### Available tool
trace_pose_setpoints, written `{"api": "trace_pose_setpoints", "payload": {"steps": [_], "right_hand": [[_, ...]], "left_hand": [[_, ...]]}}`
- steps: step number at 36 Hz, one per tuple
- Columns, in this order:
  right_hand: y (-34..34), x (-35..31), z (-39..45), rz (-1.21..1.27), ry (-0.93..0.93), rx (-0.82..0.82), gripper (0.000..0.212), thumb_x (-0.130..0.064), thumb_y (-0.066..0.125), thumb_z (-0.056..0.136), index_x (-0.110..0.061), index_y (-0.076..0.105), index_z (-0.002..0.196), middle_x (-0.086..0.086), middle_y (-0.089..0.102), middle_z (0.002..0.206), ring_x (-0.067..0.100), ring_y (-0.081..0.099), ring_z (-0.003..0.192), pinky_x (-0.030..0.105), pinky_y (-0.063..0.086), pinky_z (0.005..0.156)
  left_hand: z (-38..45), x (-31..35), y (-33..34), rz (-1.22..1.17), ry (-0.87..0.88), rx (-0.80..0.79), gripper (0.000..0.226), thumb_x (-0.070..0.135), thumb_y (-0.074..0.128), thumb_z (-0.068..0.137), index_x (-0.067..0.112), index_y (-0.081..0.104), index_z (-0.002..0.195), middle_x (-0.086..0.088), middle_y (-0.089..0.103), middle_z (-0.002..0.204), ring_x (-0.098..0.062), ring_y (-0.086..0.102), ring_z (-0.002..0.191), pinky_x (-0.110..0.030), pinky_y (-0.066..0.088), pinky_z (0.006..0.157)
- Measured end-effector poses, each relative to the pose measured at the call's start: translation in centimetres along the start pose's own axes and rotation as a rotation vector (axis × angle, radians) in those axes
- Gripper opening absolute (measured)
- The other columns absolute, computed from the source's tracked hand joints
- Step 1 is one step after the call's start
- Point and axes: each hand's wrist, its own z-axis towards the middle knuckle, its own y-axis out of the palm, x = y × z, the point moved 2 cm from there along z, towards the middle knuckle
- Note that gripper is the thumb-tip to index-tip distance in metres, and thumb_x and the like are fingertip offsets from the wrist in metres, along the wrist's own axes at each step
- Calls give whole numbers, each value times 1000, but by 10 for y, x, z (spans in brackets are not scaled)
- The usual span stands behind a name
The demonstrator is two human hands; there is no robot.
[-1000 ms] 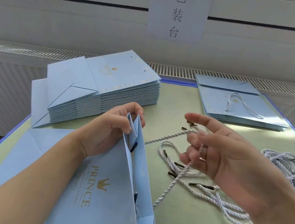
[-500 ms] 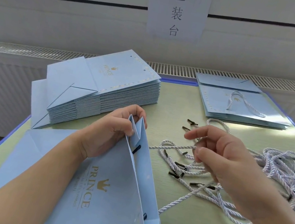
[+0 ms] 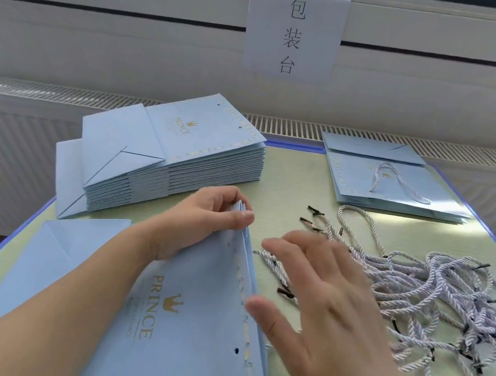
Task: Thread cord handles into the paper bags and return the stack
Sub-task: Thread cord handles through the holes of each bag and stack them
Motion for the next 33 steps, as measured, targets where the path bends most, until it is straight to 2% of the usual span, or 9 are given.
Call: {"api": "trace_pose_setpoints", "payload": {"steps": [3,5,8,13,17,19,26,30,33], "right_hand": [[-5,-12,-2,-39,-19,-106,70,-76,19,86,-30,46,131,-19,59,97,6,54,87,30,48,71],[-9,-13,-2,53,69,-289,73,-84,23,68,-53,16,134,-28,54,98,-2,48,93,26,44,83],[-14,-3,-5,425,199,-477,71,-65,49,63,-64,10,123,-27,62,103,-4,57,97,27,45,92],[-28,17,3,920,394,-275,56,-25,65,68,-45,44,117,-5,71,99,19,69,89,44,55,85],[-32,25,14,1108,477,-72,42,0,66,83,-20,52,117,3,73,93,16,68,77,23,52,59],[-32,25,17,1151,486,-23,36,3,62,86,-17,56,115,4,72,101,15,69,82,21,52,60],[-32,15,28,1456,503,59,31,7,46,91,-13,63,108,9,74,99,25,72,81,37,59,63],[-42,15,43,1613,452,154,26,4,50,87,-9,64,105,12,74,97,23,71,77,34,59,59],[-45,13,54,1534,357,226,29,-5,60,76,-6,62,105,11,72,101,18,69,82,26,57,66]], "left_hand": [[0,12,-4,79,13,38,32,39,74,72,13,60,85,-5,52,73,-17,50,67,-28,42,63],[1,23,-6,95,17,73,36,40,82,70,14,59,82,0,53,67,-14,49,62,-25,43,58],[-2,37,-11,121,54,213,34,42,74,65,14,57,77,9,51,57,-6,48,51,-17,41,48],[-14,45,-32,94,42,493,28,36,69,84,14,55,73,1,48,64,-16,49,59,-25,41,54],[-29,50,-46,-3,-10,582,36,49,61,81,15,51,74,-8,52,73,-22,49,66,-32,40,62],[-37,54,-49,-97,-30,598,33,46,57,87,14,52,77,-10,57,74,-23,52,64,-30,42,58],[-68,78,-49,-337,139,329,62,59,77,62,13,66,101,-12,72,102,-22,70,80,-34,58,68],[-89,88,-41,-359,200,148,48,42,91,51,24,76,94,-9,75,101,-22,74,81,-29,58,59],[-100,101,-32,-356,288,244,33,24,90,50,20,78,80,-9,76,88,-21,73,70,-28,57,53]]}}
